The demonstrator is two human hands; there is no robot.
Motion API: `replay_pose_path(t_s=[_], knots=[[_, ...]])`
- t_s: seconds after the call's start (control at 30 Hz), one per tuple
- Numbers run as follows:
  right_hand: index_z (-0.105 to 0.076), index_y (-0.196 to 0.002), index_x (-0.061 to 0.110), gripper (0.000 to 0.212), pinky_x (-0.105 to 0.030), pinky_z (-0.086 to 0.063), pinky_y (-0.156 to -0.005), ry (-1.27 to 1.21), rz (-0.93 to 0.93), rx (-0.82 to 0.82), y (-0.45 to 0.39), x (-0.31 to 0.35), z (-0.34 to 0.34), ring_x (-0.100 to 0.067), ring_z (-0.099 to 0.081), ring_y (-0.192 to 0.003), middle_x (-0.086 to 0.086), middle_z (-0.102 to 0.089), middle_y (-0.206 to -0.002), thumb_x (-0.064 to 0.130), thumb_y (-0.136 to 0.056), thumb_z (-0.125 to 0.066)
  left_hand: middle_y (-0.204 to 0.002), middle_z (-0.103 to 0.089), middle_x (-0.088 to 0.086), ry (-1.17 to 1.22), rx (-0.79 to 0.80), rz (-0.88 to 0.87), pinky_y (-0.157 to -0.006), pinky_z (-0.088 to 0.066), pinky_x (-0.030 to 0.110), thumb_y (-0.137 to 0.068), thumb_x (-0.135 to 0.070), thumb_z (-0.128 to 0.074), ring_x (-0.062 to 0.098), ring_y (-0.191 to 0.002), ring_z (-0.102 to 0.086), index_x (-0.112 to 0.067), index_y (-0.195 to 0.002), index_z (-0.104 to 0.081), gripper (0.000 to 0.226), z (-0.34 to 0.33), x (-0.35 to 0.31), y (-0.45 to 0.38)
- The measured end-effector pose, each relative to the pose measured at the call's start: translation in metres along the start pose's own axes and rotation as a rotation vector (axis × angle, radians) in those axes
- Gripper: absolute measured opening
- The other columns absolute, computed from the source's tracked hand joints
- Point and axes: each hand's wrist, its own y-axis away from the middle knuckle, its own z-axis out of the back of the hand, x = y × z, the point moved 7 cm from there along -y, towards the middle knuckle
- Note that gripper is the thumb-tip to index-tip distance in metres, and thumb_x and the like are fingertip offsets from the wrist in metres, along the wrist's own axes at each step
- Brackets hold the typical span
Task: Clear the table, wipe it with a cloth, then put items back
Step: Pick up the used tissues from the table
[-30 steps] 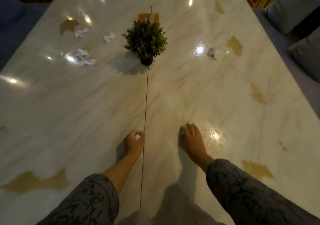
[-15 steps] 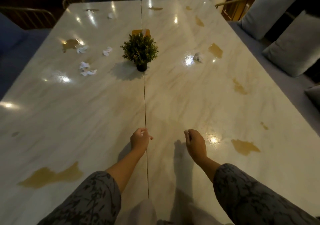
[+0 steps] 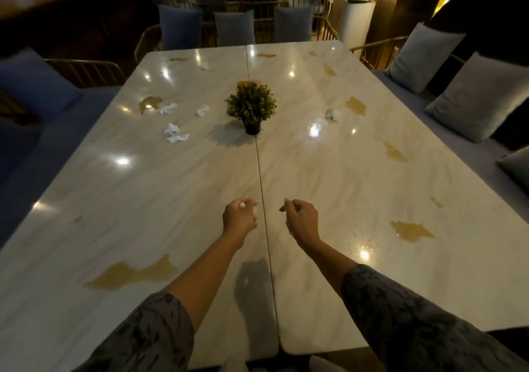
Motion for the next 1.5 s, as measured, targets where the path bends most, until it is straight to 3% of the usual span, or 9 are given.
replay_pose_path(t_s=[0.13,0.27,0.4,0.53,0.77,0.9,1.23,1.37,1.5], knots=[[-0.066,-0.094,0.007,0.018,-0.017,-0.042,-0.042,0.023,-0.008,0.032,0.023,0.007,-0.001,-0.015,-0.057,-0.051,-0.004,-0.063,-0.072,0.013,-0.096,-0.049,-0.071,-0.059,0.004,0.006,0.075,-0.053,-0.044,-0.040,0.019,-0.101,-0.037,-0.046,0.012,-0.052,-0.052,-0.010,-0.093,-0.065,0.035,0.007,-0.003,0.022],[-0.066,-0.106,0.011,0.016,-0.018,-0.049,-0.053,0.171,0.041,0.044,0.031,0.011,0.018,-0.011,-0.060,-0.062,0.000,-0.064,-0.083,0.015,-0.095,-0.054,-0.072,-0.061,0.001,-0.151,0.111,-0.130,-0.049,-0.039,0.021,-0.100,-0.050,-0.039,0.011,-0.055,-0.049,-0.012,-0.086,-0.065,0.049,0.001,-0.018,0.037],[-0.067,-0.101,0.016,0.011,-0.012,-0.046,-0.058,0.275,0.118,0.022,0.028,0.019,0.056,-0.005,-0.059,-0.065,0.004,-0.064,-0.080,0.017,-0.093,-0.060,-0.066,-0.060,-0.002,-0.145,0.115,-0.189,-0.053,-0.035,0.024,-0.100,-0.052,-0.037,0.012,-0.056,-0.049,-0.013,-0.069,-0.062,0.055,-0.020,-0.042,0.052],[-0.072,-0.088,0.016,0.006,-0.023,-0.052,-0.059,0.297,0.174,0.019,0.020,0.025,0.100,-0.010,-0.062,-0.058,0.001,-0.068,-0.071,0.020,-0.088,-0.069,-0.066,-0.060,-0.001,-0.136,0.149,-0.250,-0.054,-0.035,0.026,-0.102,-0.039,-0.037,0.015,-0.056,-0.049,-0.013,-0.065,-0.062,0.051,-0.053,-0.062,0.064],[-0.073,-0.087,0.014,0.007,-0.017,-0.041,-0.057,0.356,0.244,-0.065,0.001,0.011,0.206,-0.002,-0.053,-0.054,0.015,-0.056,-0.059,0.019,-0.088,-0.069,-0.080,-0.061,0.001,-0.212,0.253,-0.359,-0.060,-0.042,0.025,-0.098,-0.019,-0.041,0.015,-0.065,-0.054,-0.020,-0.100,-0.066,0.025,-0.161,-0.081,0.079],[-0.073,-0.087,0.016,0.007,-0.025,-0.050,-0.061,0.406,0.238,-0.049,-0.016,-0.014,0.285,-0.009,-0.061,-0.061,0.002,-0.067,-0.068,0.021,-0.087,-0.070,-0.075,-0.067,-0.003,-0.253,0.366,-0.370,-0.059,-0.042,0.025,-0.100,-0.018,-0.045,0.011,-0.064,-0.052,-0.017,-0.115,-0.063,0.023,-0.252,-0.086,0.103],[-0.071,-0.080,0.007,0.032,-0.018,-0.047,-0.060,0.495,0.339,-0.048,-0.071,-0.044,0.476,-0.010,-0.061,-0.063,-0.002,-0.069,-0.073,0.036,-0.092,-0.064,-0.064,-0.050,-0.002,-0.144,0.376,-0.327,-0.049,-0.036,0.023,-0.096,-0.042,-0.054,0.014,-0.053,-0.045,-0.016,-0.084,-0.070,0.034,-0.432,-0.124,0.172],[-0.073,-0.078,0.005,0.039,-0.027,-0.053,-0.063,0.474,0.353,0.014,-0.093,-0.056,0.496,-0.011,-0.063,-0.062,-0.003,-0.070,-0.070,0.039,-0.092,-0.062,-0.062,-0.049,-0.002,-0.104,0.312,-0.295,-0.048,-0.036,0.023,-0.096,-0.041,-0.054,0.015,-0.052,-0.045,-0.017,-0.078,-0.070,0.035,-0.451,-0.125,0.177],[-0.073,-0.078,0.008,0.035,-0.013,-0.047,-0.058,0.420,0.358,0.079,-0.111,-0.057,0.482,-0.001,-0.060,-0.057,0.006,-0.066,-0.068,0.039,-0.091,-0.063,-0.058,-0.054,-0.001,-0.145,0.271,-0.260,-0.050,-0.038,0.022,-0.094,-0.039,-0.059,0.014,-0.051,-0.047,-0.016,-0.078,-0.071,0.031,-0.448,-0.127,0.158]])
